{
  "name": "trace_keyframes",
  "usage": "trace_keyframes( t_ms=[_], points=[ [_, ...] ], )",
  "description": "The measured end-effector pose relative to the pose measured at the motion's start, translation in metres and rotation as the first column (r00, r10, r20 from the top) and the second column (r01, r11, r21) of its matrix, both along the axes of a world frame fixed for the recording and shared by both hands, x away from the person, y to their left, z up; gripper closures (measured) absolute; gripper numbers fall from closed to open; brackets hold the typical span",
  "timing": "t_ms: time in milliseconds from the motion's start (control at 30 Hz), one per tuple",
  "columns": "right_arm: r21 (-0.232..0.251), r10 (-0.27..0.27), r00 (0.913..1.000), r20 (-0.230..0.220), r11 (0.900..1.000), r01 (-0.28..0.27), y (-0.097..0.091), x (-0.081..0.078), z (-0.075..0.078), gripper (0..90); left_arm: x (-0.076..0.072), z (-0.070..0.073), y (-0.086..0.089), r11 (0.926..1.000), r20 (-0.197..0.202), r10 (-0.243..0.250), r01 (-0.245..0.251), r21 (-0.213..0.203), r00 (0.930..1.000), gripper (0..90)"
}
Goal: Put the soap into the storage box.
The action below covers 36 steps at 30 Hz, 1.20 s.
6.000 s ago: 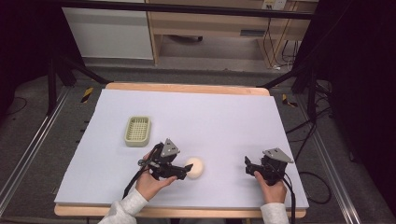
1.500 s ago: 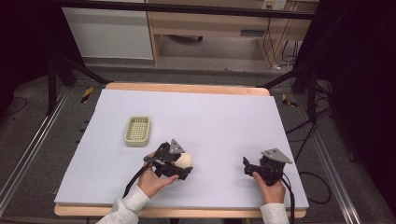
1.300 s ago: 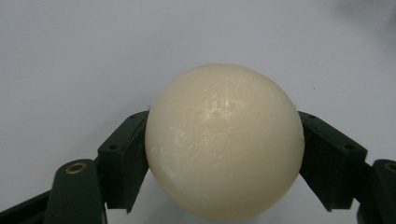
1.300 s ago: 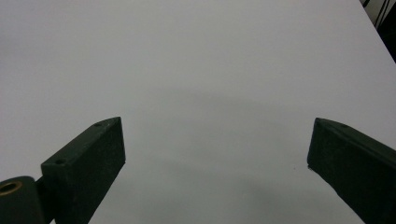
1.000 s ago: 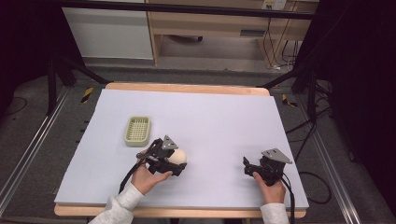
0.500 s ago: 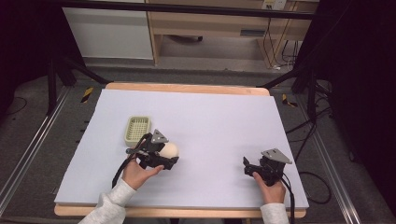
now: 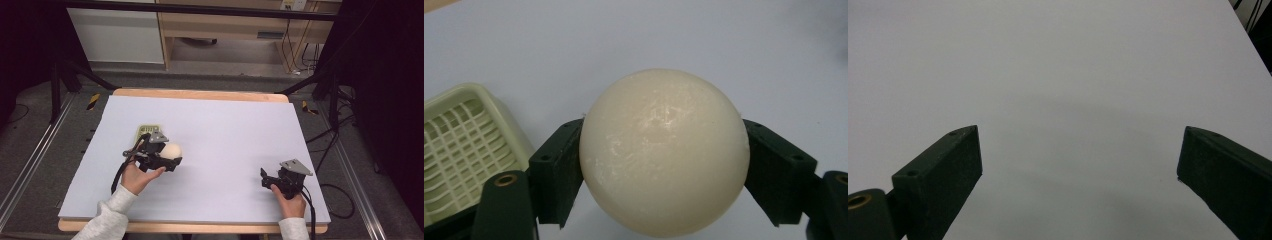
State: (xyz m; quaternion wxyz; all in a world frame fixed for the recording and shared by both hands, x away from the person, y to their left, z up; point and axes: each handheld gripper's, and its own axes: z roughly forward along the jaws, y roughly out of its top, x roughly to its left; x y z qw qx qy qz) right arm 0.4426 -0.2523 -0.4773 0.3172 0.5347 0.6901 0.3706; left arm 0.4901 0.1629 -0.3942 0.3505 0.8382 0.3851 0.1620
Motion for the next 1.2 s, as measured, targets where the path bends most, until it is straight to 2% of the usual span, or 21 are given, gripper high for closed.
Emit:
trace_keyframes(
  t_ms=[533,933,1200],
  points=[
    [0.001,0.001,1.0,-0.002,1.0,-0.001,0.001,0.0,0.0,4.5,0.019,0.001,0.022,0.9969,-0.004,0.079,-0.079,-0.003,0.9969,24.0],
    [-0.002,0.0,1.0,-0.002,1.0,0.0,0.001,0.0,-0.001,4.5,0.032,0.001,0.036,0.9906,-0.006,0.136,-0.137,-0.011,0.9906,24.0],
    [-0.003,0.001,1.0,-0.001,1.0,-0.001,0.001,0.0,-0.001,4.5,0.041,-0.002,0.045,0.9866,-0.007,0.163,-0.163,0.001,0.9865,24.0]
  ],
)
